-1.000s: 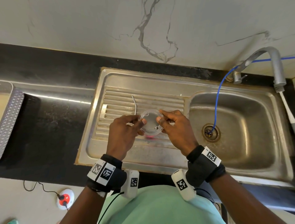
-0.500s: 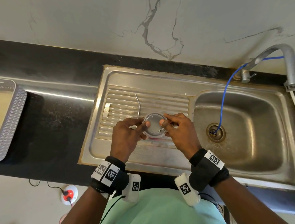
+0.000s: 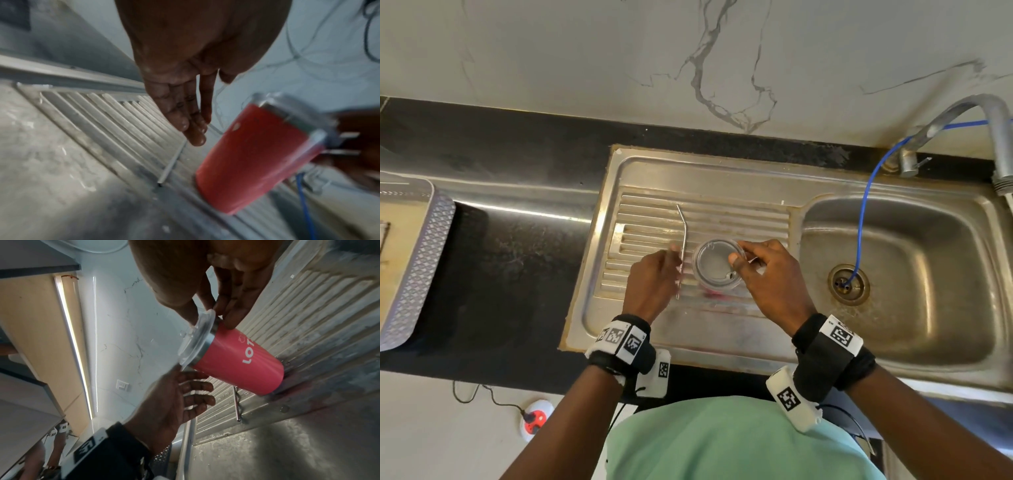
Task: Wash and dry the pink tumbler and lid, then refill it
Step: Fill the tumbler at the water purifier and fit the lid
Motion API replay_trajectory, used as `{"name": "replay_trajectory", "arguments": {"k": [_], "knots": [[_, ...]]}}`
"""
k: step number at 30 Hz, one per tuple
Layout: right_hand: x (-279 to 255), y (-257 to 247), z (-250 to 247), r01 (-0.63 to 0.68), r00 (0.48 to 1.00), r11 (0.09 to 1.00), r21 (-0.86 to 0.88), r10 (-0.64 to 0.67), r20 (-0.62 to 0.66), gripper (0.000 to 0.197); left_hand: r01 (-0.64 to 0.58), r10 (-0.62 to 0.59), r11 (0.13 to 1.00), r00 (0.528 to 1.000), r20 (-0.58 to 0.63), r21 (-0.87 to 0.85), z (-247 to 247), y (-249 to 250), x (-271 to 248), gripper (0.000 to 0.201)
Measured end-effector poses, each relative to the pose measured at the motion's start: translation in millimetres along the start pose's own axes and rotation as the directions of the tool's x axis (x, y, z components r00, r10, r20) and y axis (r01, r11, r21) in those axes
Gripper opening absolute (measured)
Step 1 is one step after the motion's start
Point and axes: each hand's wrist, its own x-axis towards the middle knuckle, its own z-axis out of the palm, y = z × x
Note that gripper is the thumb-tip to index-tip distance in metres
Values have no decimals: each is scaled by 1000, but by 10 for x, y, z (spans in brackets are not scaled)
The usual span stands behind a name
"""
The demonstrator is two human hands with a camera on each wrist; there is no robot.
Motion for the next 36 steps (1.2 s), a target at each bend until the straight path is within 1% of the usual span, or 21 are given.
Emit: {"name": "replay_trajectory", "arguments": {"k": [1, 2, 3, 6, 8, 11, 14, 16, 18, 20, 21, 23, 24, 25, 26, 27, 28, 30, 32, 34, 36], "knots": [[0, -8, -10, 8, 1000, 1000, -16, -8, 3, 40, 0, -3, 988, 1000, 16, 158, 45, -68, 73, 41], [4, -13, -20, 15, 1000, 1000, -23, -15, 6, 39, -1, -6, 955, 1000, 21, 296, 98, -117, 129, 32], [3, -13, -32, 24, 1000, 999, -25, -24, 4, 39, -7, -4, 922, 1000, 28, 388, 148, -155, 169, 26], [0, -20, -74, 66, 997, 998, -24, -66, -30, 36, -57, 34, 852, 998, 53, 520, 260, -233, 227, 16], [2, -30, -118, 83, 996, 996, -30, -84, -38, 35, -75, 51, 828, 997, 57, 555, 280, -238, 238, 15], [9, -66, -189, 95, 994, 995, -28, -97, -49, 34, -70, 50, 838, 997, 51, 541, 248, -224, 233, 17], [16, -163, -250, 111, 993, 994, -3, -111, -47, 32, -31, 61, 901, 997, -56, 433, 118, -132, 141, 14], [0, -269, -291, 108, 994, 993, 53, -106, -31, 29, -66, 131, 928, 979, -155, 368, -16, -4, 3, 14], [-26, -389, -317, 107, 994, 988, 109, -107, -8, 29, -165, 251, 931, 936, -246, 325, -162, 164, -187, 13], [-54, -506, -335, 121, 992, 982, 143, -123, 6, 33, -324, 409, 895, 870, -275, 306, -245, 343, -386, 13], [-63, -562, -344, 131, 991, 978, 161, -133, 1, 35, -416, 493, 857, 833, -250, 304, -248, 418, -476, 14], [-73, -668, -367, 148, 989, 965, 216, -143, -39, 33, -579, 643, 751, 751, -152, 317, -187, 525, -623, 16], [-82, -708, -384, 155, 988, 959, 238, -143, -65, 29, -629, 688, 705, 718, -102, 327, -137, 550, -680, 17], [-92, -732, -411, 163, 985, 956, 245, -144, -92, 23, -661, 716, 672, 695, -64, 334, -88, 566, -718, 19], [-106, -739, -442, 168, 983, 956, 240, -145, -113, 18, -678, 728, 655, 685, -37, 333, -48, 566, -735, 22], [-123, -732, -478, 174, 981, 957, 234, -147, -126, 15, -680, 723, 658, 691, -16, 324, -20, 554, -733, 26], [-147, -722, -512, 183, 979, 956, 231, -155, -135, 13, -662, 698, 679, 716, 0, 318, 0, 523, -719, 34], [-194, -680, -578, 232, 965, 956, 180, -202, -167, 13, -583, 616, 734, 787, 21, 349, 31, 426, -662, 58], [-235, -639, -618, 298, 940, 949, 103, -273, -204, 14, -516, 548, 760, 836, 37, 395, 48, 340, -603, 80], [-266, -602, -619, 344, 918, 937, 52, -325, -226, 15, -492, 513, 773, 856, 63, 401, 62, 286, -571, 86], [-287, -569, -599, 356, 912, 934, 39, -339, -231, 16, -494, 506, 773, 858, 81, 399, 73, 250, -547, 87]]}}
